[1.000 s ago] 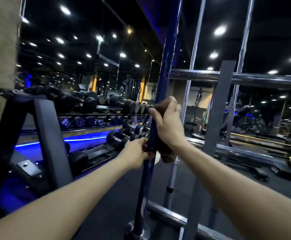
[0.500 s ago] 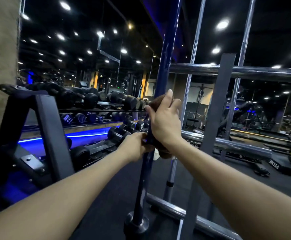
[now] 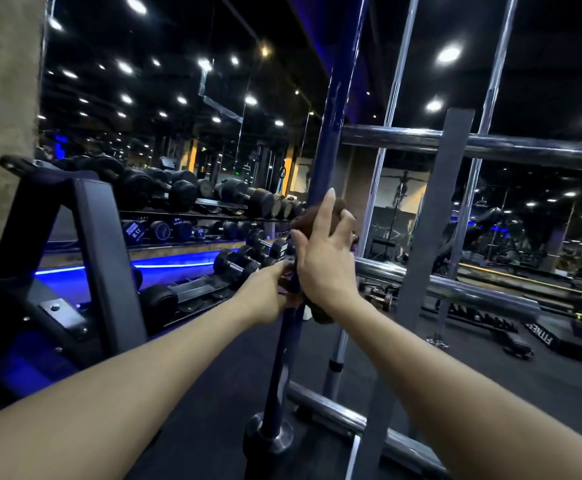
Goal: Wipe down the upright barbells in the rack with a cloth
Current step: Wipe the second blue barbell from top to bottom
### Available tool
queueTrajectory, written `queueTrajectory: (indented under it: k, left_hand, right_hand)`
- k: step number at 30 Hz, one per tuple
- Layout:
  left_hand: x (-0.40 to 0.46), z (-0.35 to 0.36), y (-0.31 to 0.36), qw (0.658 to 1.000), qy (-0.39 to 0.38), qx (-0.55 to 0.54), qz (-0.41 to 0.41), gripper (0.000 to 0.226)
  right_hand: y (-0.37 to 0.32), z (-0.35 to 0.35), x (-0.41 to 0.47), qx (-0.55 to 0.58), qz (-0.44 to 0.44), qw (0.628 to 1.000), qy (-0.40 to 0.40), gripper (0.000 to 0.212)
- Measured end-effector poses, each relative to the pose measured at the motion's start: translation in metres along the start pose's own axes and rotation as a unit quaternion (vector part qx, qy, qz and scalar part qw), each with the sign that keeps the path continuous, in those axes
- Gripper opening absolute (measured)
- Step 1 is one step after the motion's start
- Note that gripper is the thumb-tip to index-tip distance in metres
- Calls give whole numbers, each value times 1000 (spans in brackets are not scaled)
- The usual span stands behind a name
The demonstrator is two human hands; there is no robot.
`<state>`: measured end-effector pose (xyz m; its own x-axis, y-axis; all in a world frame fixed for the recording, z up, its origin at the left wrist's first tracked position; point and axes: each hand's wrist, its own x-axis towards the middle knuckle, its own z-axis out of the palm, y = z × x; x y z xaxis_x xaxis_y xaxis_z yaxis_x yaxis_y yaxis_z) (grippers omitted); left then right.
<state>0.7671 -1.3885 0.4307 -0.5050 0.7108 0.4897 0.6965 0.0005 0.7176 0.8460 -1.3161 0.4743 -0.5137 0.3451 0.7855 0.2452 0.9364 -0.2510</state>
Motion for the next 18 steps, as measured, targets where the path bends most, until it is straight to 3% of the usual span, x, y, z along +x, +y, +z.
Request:
queueTrajectory:
  k: [4, 7, 11, 14, 18]
  left_hand:
    - [-1, 1, -2, 1000, -12, -14, -16, 57]
    - [-2, 5, -11, 999, -30, -7, -27, 46]
    - [-11, 12, -29, 999, -43, 24, -8, 38]
    - [-9, 11, -32, 999, -26, 43, 1, 27]
    - [-13, 12, -24, 999, -20, 32, -5, 31]
  right_hand:
    - [-8, -26, 39, 120, 17, 992, 26, 83]
    - [-16, -36, 68, 127, 16, 988, 83, 88]
    - [0, -7, 44, 164, 15, 980, 114, 82]
    - [15, 17, 5, 183, 17, 980, 73, 80]
    - [18, 13, -5, 172, 20, 985, 20, 78]
